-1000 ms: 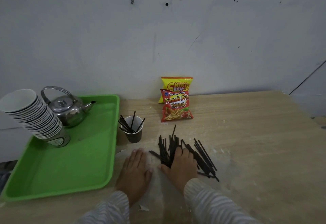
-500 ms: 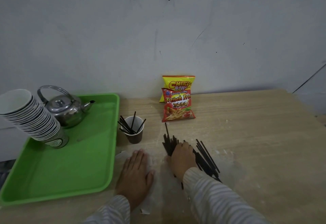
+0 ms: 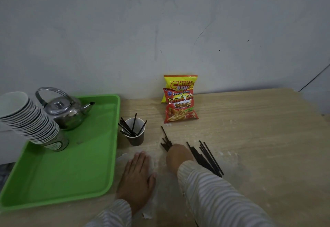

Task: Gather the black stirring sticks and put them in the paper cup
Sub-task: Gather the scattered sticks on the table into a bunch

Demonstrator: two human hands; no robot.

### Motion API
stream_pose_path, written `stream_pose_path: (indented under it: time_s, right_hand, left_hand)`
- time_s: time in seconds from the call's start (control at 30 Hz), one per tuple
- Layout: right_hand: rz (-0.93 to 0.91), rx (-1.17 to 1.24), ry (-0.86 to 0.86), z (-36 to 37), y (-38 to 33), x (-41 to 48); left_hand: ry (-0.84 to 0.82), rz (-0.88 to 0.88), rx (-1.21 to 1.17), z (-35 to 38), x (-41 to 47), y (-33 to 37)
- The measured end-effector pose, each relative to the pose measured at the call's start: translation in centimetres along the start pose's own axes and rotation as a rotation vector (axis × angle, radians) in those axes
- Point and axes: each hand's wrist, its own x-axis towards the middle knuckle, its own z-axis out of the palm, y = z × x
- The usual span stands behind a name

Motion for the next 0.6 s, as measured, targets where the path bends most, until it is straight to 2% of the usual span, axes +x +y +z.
stream_pose_path:
  time_s: [0.1,0.2,0.47,0.6]
  right_hand:
    - [-0.022,-0.051,-0.061,-0.1,-0.1,0.2]
    - [-0.080,-0.018,0.017,0.2,0.5,-0.2]
    - [-0.198,0.292,0.180,-1.6,2.7,-1.0]
    - [-0.218,0.588,0.216,-1.9,3.7,-0.5]
  left_hand:
    - [-0.004,0.002,0.002,0.0,-0.1,0.0]
    - [-0.006,0.009,0.002,0.0,0.0,0.0]
    - [0.001,0.007,0.011,0.2,0.0,-0.1]
    - [-0.003,0.005,-0.011,0.1,0.0,0.0]
